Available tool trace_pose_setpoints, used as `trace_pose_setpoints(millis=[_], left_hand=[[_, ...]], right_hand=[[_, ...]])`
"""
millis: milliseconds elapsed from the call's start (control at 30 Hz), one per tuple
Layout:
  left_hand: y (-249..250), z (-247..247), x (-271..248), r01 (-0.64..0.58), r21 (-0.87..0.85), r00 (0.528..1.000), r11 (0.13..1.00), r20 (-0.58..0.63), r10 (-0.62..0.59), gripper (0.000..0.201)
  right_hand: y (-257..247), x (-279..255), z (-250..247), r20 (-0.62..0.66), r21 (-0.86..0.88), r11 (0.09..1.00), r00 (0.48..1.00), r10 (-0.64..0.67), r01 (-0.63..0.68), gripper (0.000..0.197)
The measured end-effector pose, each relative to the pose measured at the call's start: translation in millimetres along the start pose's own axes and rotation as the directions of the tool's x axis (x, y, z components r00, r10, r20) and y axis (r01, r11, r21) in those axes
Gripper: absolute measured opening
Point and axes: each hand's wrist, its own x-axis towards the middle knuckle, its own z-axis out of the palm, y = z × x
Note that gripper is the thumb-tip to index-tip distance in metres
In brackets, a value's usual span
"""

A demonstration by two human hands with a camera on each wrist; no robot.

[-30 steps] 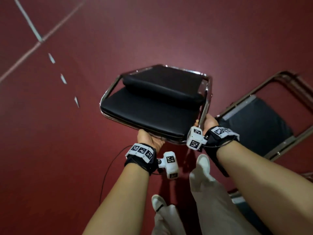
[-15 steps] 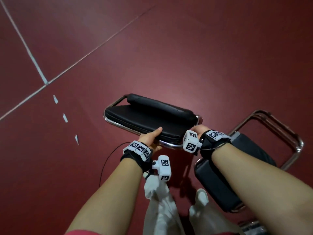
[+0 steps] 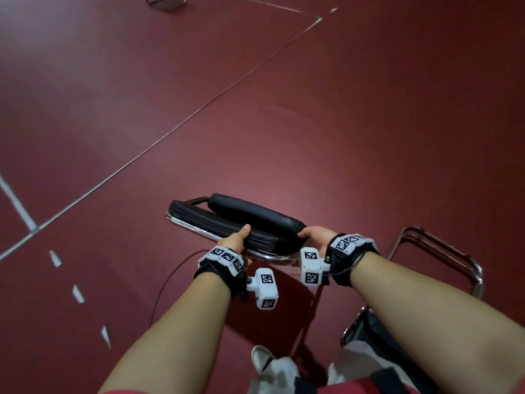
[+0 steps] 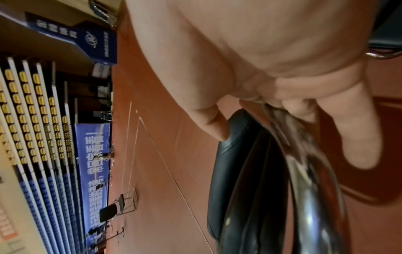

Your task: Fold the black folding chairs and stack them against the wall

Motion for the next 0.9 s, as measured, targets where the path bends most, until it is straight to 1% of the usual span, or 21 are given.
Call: trace_pose_setpoints(millis=[33, 67, 100, 133, 167, 200, 233, 267, 300, 367, 433, 533, 567, 600, 633, 700, 733, 767, 833, 900], left_hand=[[10, -3, 12, -0.006, 0.035, 1.000, 0.999, -0.005, 0.006, 0.076], [17, -6, 36, -0.006, 0.065, 0.999, 0.998, -0.036, 0.008, 0.086], [27, -7, 53, -0.008, 0.074, 0.998, 0.997, -0.062, 0.013, 0.097], [40, -6, 56, -0.006, 0.083, 0.998, 0.997, -0.069, 0.011, 0.100], [56, -4, 50, 0.000, 0.094, 0.999, 0.996, -0.054, 0.005, 0.093], [73, 0, 35, -0.002, 0.075, 1.000, 0.997, -0.022, 0.004, 0.077], [89, 4, 17, 0.000, 0.067, 1.000, 0.998, 0.016, -0.001, 0.055], [102, 8, 6, -0.007, 0.069, 0.999, 0.998, 0.043, 0.004, 0.038], [112, 10, 4, -0.008, 0.083, 0.998, 0.997, 0.056, 0.003, 0.029], [129, 18, 4, -0.010, 0.125, 0.998, 0.992, 0.064, 0.002, 0.023], [145, 27, 8, -0.022, 0.148, 0.999, 0.989, 0.039, 0.016, 0.021], [168, 42, 11, -0.032, 0.249, 0.999, 0.968, -0.013, 0.037, 0.021], [175, 46, 13, -0.033, 0.282, 0.998, 0.959, -0.034, 0.044, 0.023], [181, 50, 14, -0.024, 0.321, 0.998, 0.947, -0.052, 0.043, 0.026], [187, 52, 14, -0.019, 0.360, 0.997, 0.933, -0.064, 0.045, 0.031], [198, 55, 22, -0.011, 0.447, 0.994, 0.894, -0.093, 0.059, 0.043], [202, 56, 25, -0.014, 0.489, 0.992, 0.872, -0.099, 0.072, 0.047], [205, 56, 28, -0.023, 0.521, 0.991, 0.853, -0.101, 0.088, 0.047], [212, 58, 32, -0.044, 0.577, 0.990, 0.816, -0.084, 0.113, 0.048], [214, 57, 38, -0.062, 0.604, 0.990, 0.795, -0.066, 0.127, 0.057]], right_hand=[[-7, 4, 4, 0.045, 0.003, 1.000, 0.999, 0.011, -0.011, 0.037], [-14, 5, 6, 0.077, -0.006, 1.000, 0.997, 0.022, -0.022, 0.038], [-22, 8, 8, 0.097, -0.024, 0.999, 0.995, 0.025, -0.023, 0.036], [-29, 8, 9, 0.097, -0.054, 0.998, 0.995, 0.017, -0.012, 0.035], [-37, 10, 8, 0.096, -0.097, 0.995, 0.995, 0.008, 0.002, 0.036], [-44, 11, 7, 0.082, -0.154, 0.988, 0.997, 0.010, 0.003, 0.038], [-52, 9, 4, 0.068, -0.199, 0.980, 0.998, 0.005, 0.009, 0.039], [-61, 11, 1, 0.051, -0.218, 0.976, 0.999, -0.013, 0.024, 0.038], [-70, 14, -4, 0.029, -0.212, 0.976, 0.999, -0.040, 0.045, 0.033], [-97, 17, -9, -0.034, -0.217, 0.968, 0.990, -0.140, 0.129, 0.022], [-129, 23, -11, -0.064, -0.242, 0.945, 0.969, -0.241, 0.219, 0.019], [-171, 30, -6, -0.011, -0.285, 0.900, 0.937, -0.348, 0.330, 0.006], [-183, 33, -6, 0.015, -0.313, 0.877, 0.925, -0.379, 0.365, 0.005], [-193, 35, -6, 0.043, -0.357, 0.845, 0.911, -0.411, 0.398, 0.011], [-202, 37, -6, 0.075, -0.410, 0.801, 0.891, -0.448, 0.437, 0.021], [-222, 41, -4, 0.159, -0.522, 0.682, 0.844, -0.512, 0.512, 0.045], [-229, 44, -3, 0.199, -0.569, 0.617, 0.819, -0.538, 0.544, 0.053], [-236, 48, 0, 0.234, -0.601, 0.558, 0.793, -0.562, 0.573, 0.059], [-246, 54, 5, 0.298, -0.655, 0.441, 0.746, -0.596, 0.614, 0.063], [-255, 59, 12, 0.337, -0.694, 0.348, 0.712, -0.616, 0.630, 0.068]])
